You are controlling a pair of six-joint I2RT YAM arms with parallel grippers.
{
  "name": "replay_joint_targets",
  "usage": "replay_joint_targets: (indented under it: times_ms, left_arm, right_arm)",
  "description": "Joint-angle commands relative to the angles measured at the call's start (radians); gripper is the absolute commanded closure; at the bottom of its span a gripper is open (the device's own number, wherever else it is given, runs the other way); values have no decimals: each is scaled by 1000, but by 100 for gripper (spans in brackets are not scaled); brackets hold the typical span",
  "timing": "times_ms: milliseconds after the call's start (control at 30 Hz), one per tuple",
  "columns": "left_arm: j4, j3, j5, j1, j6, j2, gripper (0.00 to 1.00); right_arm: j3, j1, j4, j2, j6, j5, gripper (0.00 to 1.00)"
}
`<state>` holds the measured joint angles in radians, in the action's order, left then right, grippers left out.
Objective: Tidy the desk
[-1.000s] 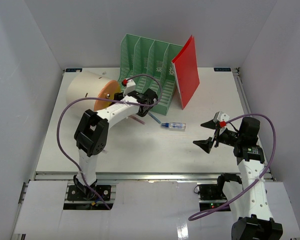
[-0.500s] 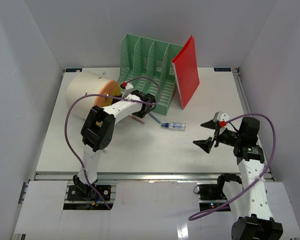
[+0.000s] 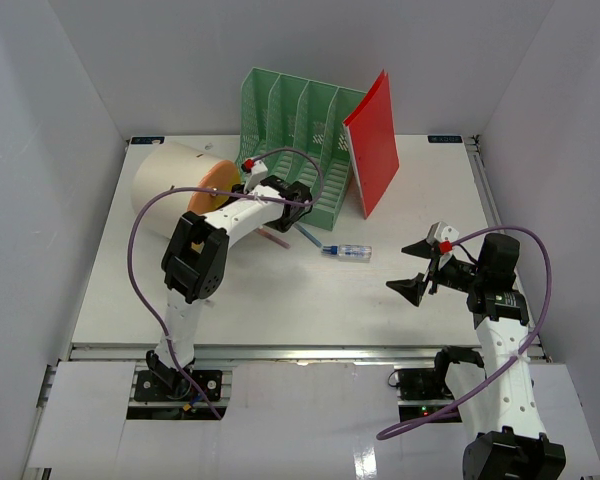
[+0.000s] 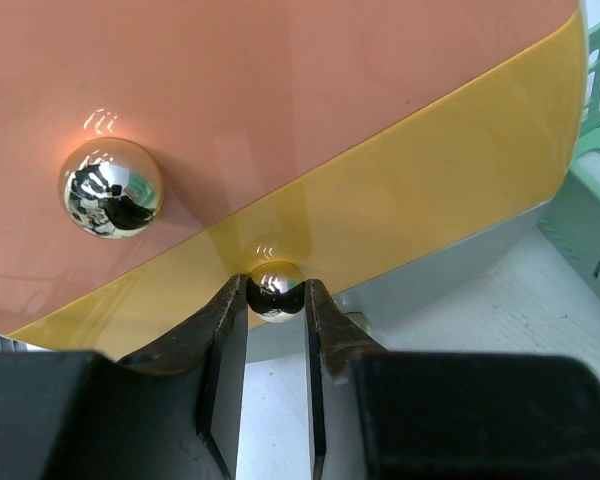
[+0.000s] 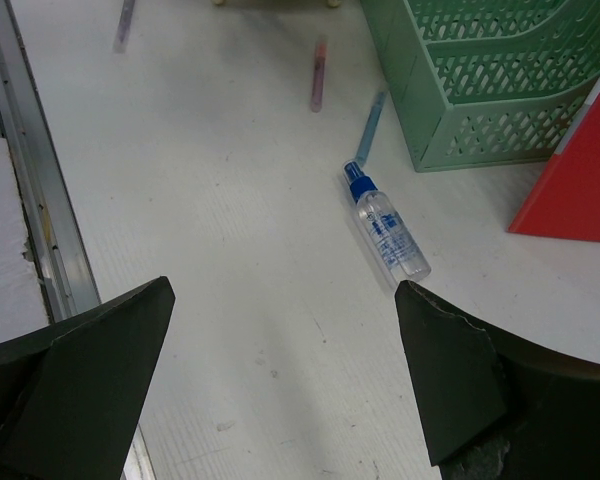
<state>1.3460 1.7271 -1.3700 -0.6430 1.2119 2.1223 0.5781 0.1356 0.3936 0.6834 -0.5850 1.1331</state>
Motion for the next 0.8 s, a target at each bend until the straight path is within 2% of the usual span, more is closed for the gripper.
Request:
replay_joint_targets:
  times_ms: [0,167,400,633,700,733,767]
  left_arm:
    - [59,-11,-12,4,25,-59,80]
    - [59,-10,16,-37,36,-81,82]
    - [59,21,95,-153,62,-111,84]
    - [59,-68,143,-190,125,-173,82]
    - [59,-81,147,-190,127,-177,77]
    - [59,-81,148,-190,127,-178,68]
    - [59,-79,149,-190,127,-179,52]
  right_arm:
    - [9,4,-18,-2,-1,16,2]
    - [9,4,-18,-1,-1,15,2]
    - [10,4,-18,-6,-1,13,2]
    - [10,5,-17,-10,-1,15,2]
    - [11,5,-16,-8,0,18,2]
    - [11,6,-16,-9,1,17,2]
    - [11,6,-16,-10,1,17,2]
